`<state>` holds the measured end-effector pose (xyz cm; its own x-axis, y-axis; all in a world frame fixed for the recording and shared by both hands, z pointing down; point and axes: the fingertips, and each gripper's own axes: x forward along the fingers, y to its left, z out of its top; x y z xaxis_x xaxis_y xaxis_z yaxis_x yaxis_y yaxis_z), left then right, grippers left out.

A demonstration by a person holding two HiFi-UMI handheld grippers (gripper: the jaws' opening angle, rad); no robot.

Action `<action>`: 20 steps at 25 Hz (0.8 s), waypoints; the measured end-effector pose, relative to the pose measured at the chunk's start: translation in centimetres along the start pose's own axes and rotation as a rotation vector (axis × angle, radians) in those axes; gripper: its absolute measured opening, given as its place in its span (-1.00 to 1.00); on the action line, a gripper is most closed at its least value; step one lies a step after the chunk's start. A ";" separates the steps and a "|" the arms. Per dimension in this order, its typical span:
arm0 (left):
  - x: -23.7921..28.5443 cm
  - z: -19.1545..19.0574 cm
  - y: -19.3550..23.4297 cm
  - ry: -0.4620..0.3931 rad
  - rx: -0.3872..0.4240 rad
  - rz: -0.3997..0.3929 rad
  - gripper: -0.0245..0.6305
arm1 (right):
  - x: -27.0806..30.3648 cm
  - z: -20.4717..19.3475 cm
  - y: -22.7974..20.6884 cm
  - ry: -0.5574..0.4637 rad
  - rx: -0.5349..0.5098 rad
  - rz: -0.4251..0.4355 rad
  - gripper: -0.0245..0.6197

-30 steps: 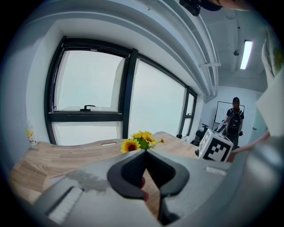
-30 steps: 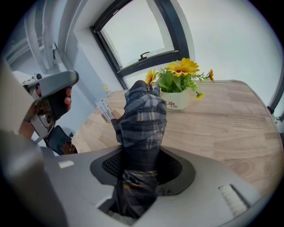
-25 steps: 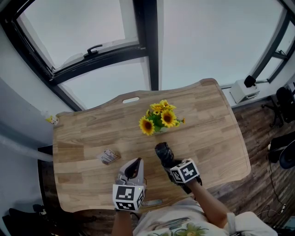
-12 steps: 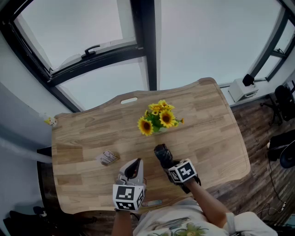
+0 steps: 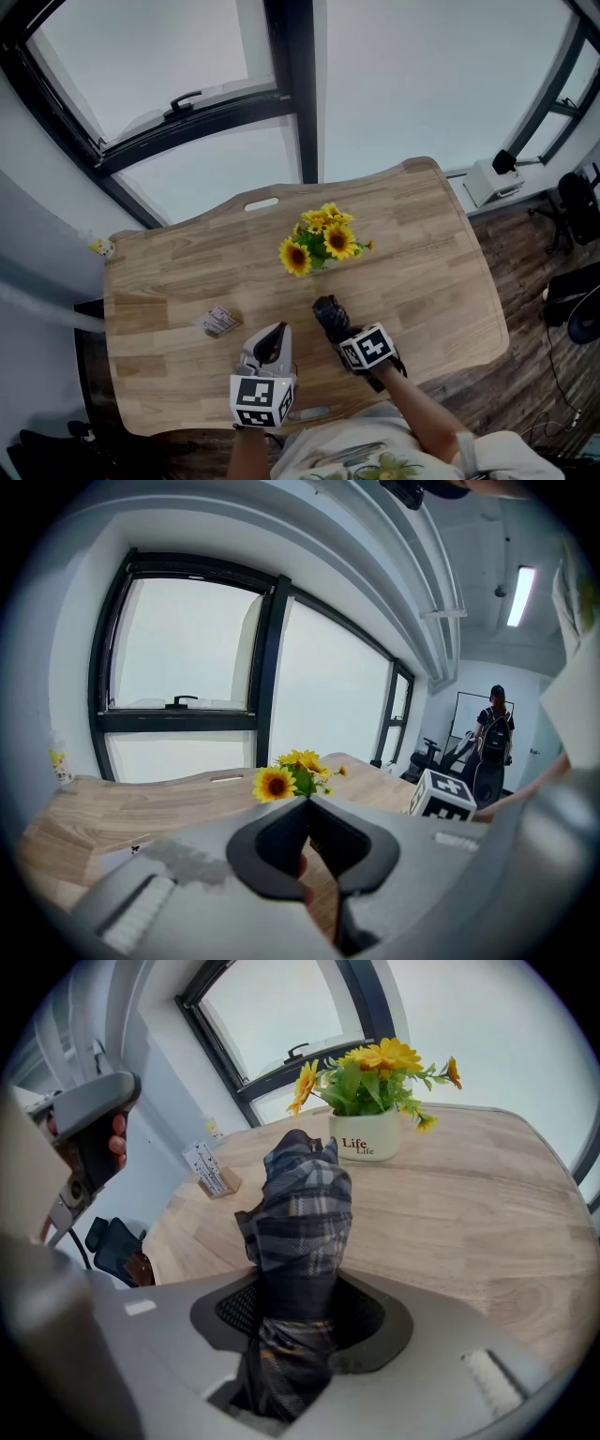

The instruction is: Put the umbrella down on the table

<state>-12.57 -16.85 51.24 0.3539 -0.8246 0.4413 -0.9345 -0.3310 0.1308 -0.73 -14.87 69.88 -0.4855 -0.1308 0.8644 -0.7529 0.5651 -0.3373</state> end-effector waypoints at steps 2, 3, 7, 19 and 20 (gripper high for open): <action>0.0 0.0 0.0 0.001 0.000 0.000 -0.92 | 0.3 -0.2 -0.1 0.008 0.001 -0.003 -0.33; 0.0 0.0 0.0 0.001 -0.001 -0.001 -0.92 | 0.5 -0.3 -0.2 0.013 0.002 -0.005 -0.33; 0.0 -0.1 0.1 0.003 -0.002 -0.002 -0.92 | 1.0 -0.7 -0.4 0.032 0.007 -0.013 -0.33; 0.2 -0.4 0.2 0.010 0.000 -0.006 -0.92 | 2.4 -1.7 -0.9 0.065 0.023 -0.033 -0.32; 0.3 -0.4 0.2 0.011 0.001 -0.007 -0.92 | 2.5 -1.8 -0.9 0.068 0.023 -0.035 -0.32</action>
<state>-12.66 -16.95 51.78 0.3601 -0.8172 0.4500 -0.9319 -0.3372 0.1333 -0.48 -14.29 73.05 -0.4277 -0.0940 0.8990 -0.7793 0.5422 -0.3140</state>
